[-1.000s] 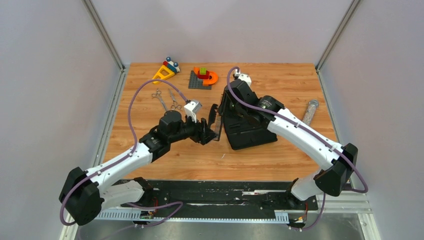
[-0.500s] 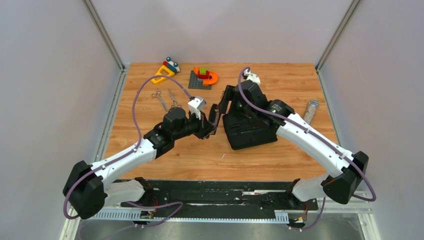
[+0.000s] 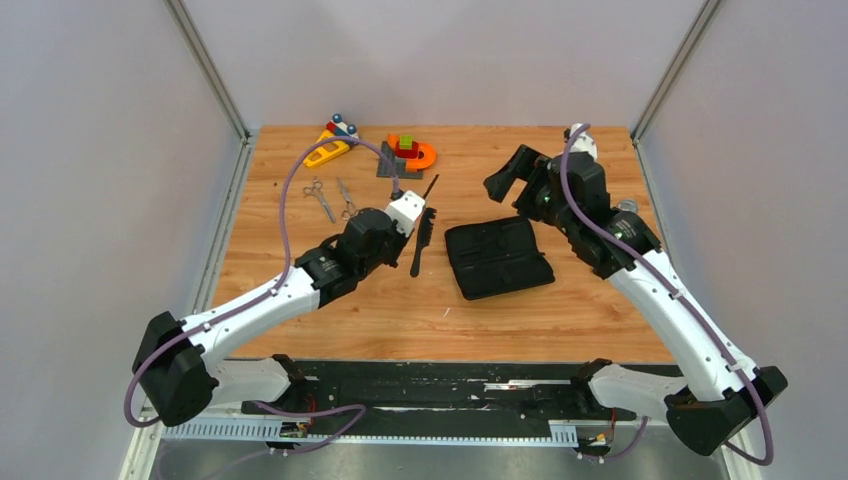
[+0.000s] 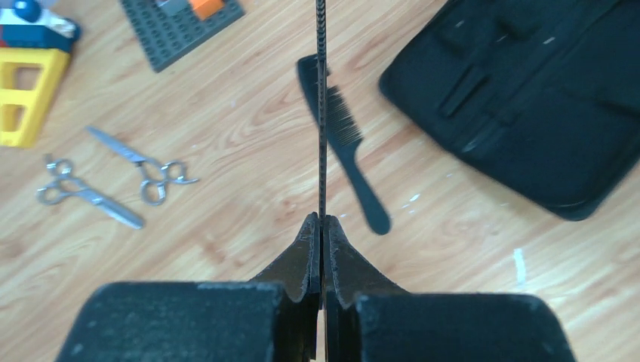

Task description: Sort the hair-cutting tools

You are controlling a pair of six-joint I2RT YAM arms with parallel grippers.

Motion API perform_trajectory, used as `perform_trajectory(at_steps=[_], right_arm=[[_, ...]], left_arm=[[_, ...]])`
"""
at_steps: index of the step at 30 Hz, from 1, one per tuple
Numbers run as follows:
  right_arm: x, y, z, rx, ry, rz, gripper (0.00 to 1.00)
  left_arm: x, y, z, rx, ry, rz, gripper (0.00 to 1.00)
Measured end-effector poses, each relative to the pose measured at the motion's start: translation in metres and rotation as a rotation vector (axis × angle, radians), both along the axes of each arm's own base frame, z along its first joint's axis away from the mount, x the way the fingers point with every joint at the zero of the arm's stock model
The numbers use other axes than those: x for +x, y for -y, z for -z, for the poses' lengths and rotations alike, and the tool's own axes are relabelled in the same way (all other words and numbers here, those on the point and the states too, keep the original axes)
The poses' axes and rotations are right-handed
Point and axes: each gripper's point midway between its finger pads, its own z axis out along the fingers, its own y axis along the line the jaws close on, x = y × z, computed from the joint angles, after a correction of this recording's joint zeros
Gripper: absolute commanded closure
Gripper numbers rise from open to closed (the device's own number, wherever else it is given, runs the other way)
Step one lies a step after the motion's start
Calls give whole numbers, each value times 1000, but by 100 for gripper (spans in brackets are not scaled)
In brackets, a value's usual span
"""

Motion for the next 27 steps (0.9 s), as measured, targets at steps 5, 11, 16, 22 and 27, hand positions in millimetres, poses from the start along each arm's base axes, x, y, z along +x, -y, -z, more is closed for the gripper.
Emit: perform_trajectory(at_steps=[5, 11, 16, 22, 27], right_arm=[[13, 15, -5, 108, -32, -15, 16], [19, -7, 3, 235, -123, -110, 22], [24, -30, 22, 301, -231, -174, 26], [23, -43, 27, 355, -287, -216, 36], [21, -48, 23, 389, -287, -238, 44]], left_arm=[[7, -11, 9, 260, 119, -14, 100], [5, 5, -15, 402, 320, 22, 100], [-2, 18, -29, 438, 439, 43, 100], [-1, 19, -34, 491, 507, 32, 100], [0, 22, -36, 525, 536, 26, 100]])
